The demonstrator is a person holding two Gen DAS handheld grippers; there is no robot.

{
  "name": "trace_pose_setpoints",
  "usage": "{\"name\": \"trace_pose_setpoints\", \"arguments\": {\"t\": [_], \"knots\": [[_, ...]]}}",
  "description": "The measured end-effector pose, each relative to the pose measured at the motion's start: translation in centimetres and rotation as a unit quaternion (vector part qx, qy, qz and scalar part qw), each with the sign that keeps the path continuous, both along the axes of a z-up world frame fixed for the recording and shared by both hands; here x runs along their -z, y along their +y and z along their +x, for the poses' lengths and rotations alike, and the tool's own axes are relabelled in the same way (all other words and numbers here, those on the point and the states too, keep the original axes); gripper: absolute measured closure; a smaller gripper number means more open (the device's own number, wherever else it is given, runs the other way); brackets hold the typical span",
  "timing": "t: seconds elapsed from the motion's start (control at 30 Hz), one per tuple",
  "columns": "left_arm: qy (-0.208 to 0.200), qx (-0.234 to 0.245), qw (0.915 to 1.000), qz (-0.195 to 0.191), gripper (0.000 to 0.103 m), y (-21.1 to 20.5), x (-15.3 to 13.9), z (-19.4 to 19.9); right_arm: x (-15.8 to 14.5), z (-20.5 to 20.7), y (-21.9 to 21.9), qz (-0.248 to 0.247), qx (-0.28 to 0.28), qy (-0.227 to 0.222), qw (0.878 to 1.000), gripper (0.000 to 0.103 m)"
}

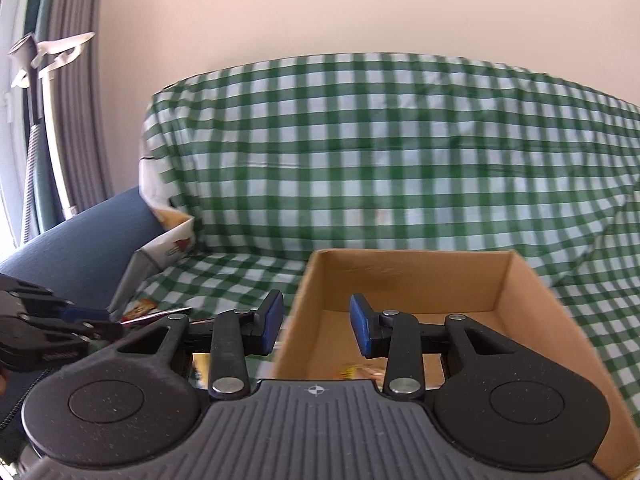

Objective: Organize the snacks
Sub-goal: 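Move both tools back toward the snack pile, then grasp the red spicy-strip packet with the left tool while the right tool grasps the yellow wafer bar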

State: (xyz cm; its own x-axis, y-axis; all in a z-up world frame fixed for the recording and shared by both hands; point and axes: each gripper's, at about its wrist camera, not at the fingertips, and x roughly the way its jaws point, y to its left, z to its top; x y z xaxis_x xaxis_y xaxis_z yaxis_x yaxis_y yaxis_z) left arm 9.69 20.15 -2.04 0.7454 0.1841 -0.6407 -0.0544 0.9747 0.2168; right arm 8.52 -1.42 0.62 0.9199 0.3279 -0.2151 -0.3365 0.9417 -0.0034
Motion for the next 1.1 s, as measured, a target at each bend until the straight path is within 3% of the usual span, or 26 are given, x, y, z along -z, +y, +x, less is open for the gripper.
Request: {"name": "trace_pose_setpoints", "arguments": {"t": [0.07, 0.2, 0.37, 0.53, 0.6, 0.83, 0.97, 1.1], "knots": [[0.009, -0.006, 0.9998, 0.017, 0.083, 1.0, 0.8, 0.2, 0.2, 0.1, 1.5, 0.001, -0.019, 0.004, 1.0, 0.064], [0.021, -0.015, 0.9996, 0.009, 0.083, 3.2, 1.9, 0.2, 1.0, 0.2, 4.3, -0.006, -0.055, 0.01, 0.998, 0.064], [0.015, -0.038, 0.9983, -0.041, 0.083, 6.3, 2.2, 0.8, 1.9, 1.0, 7.2, -0.011, -0.088, 0.027, 0.996, 0.064], [0.031, -0.036, 0.9975, -0.052, 0.08, 7.9, 3.3, 1.5, 3.2, 2.8, 9.8, -0.016, -0.092, 0.057, 0.994, 0.064], [0.036, -0.026, 0.9978, -0.049, 0.059, 8.0, 3.9, 1.8, 3.8, 3.8, 10.6, -0.019, -0.083, 0.074, 0.994, 0.064], [0.049, 0.003, 0.9978, -0.044, 0.043, 7.8, 5.7, 3.7, 6.6, 9.1, 12.6, -0.03, -0.027, 0.16, 0.986, 0.058], [0.062, 0.009, 0.9977, -0.027, 0.02, 7.6, 7.1, 5.1, 8.1, 11.2, 13.7, -0.036, -0.021, 0.201, 0.979, 0.053], [0.077, 0.007, 0.9968, -0.018, 0.017, 7.8, 8.3, 6.3, 9.0, 12.1, 14.7, -0.049, -0.022, 0.218, 0.974, 0.046]]}}
